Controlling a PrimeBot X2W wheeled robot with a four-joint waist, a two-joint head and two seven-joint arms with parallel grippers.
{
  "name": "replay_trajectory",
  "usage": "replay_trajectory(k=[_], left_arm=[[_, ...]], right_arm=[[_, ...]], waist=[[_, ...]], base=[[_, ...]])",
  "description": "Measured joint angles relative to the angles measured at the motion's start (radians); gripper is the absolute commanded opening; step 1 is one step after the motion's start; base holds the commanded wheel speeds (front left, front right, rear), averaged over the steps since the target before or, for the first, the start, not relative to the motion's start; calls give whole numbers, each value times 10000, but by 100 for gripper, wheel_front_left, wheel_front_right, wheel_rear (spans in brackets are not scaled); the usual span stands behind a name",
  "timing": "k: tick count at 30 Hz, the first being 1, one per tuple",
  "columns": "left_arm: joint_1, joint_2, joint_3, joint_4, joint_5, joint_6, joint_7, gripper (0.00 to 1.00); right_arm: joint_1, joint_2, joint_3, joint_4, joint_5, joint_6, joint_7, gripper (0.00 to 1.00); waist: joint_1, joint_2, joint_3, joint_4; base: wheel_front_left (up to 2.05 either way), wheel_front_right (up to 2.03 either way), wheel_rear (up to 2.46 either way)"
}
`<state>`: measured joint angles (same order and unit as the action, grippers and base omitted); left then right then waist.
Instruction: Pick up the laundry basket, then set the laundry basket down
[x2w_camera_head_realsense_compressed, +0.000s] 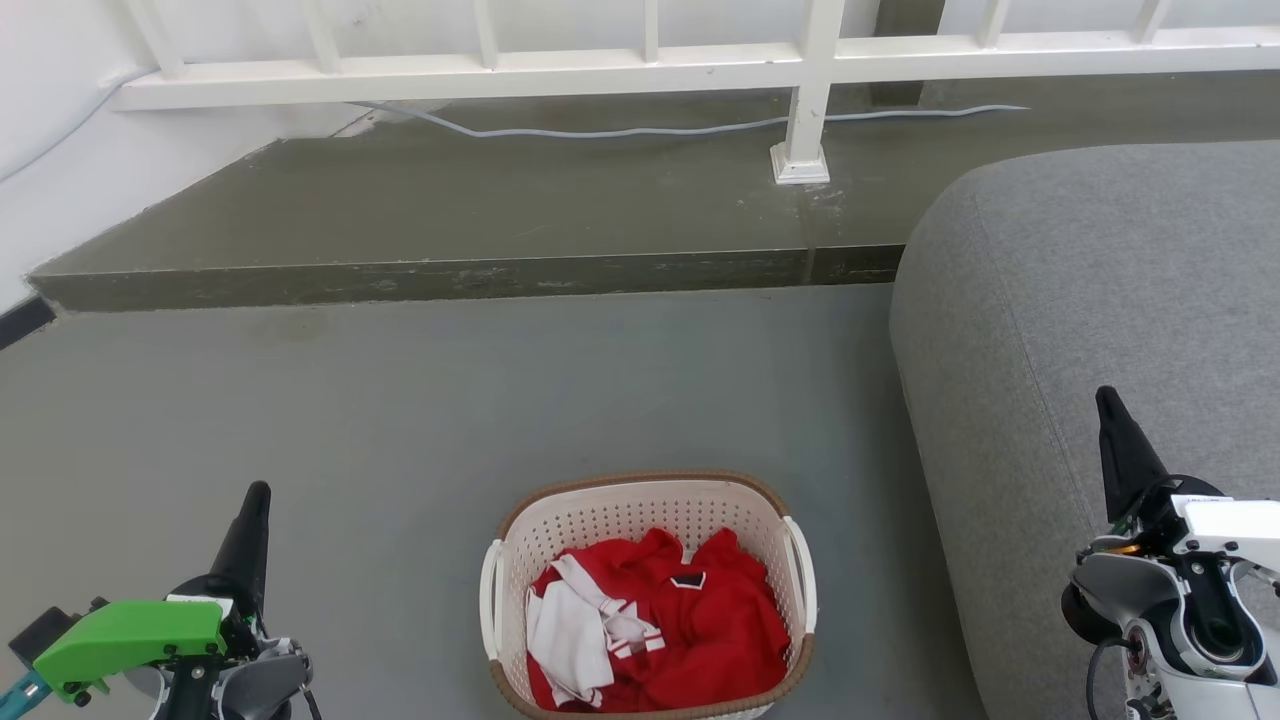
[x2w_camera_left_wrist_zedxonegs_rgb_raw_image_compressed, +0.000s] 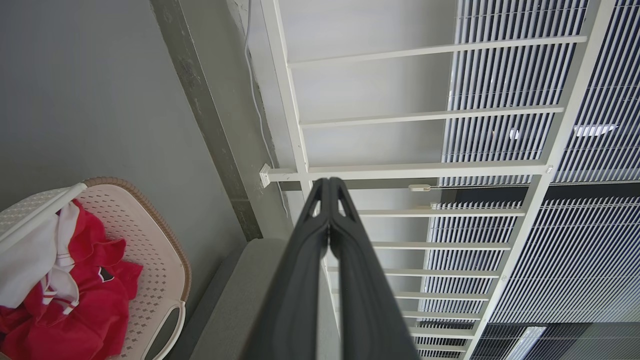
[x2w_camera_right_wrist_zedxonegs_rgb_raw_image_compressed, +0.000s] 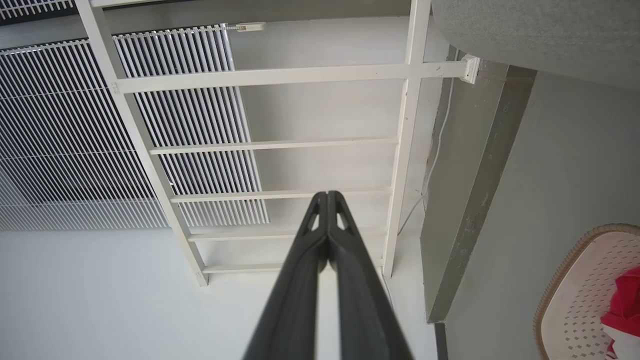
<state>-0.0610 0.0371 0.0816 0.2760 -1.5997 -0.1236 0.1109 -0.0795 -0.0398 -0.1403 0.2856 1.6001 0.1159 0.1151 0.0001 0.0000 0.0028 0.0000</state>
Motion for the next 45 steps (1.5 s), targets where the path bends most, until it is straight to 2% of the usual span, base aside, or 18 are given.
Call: replay_trajectory(k=[45], left_arm=[[-1, 0, 2, -2, 0, 0, 0, 0]], right_arm=[[0, 0, 4, -31, 13, 2, 0, 0]], waist=[[0, 0, 1, 0]], base=[[0, 0, 0]])
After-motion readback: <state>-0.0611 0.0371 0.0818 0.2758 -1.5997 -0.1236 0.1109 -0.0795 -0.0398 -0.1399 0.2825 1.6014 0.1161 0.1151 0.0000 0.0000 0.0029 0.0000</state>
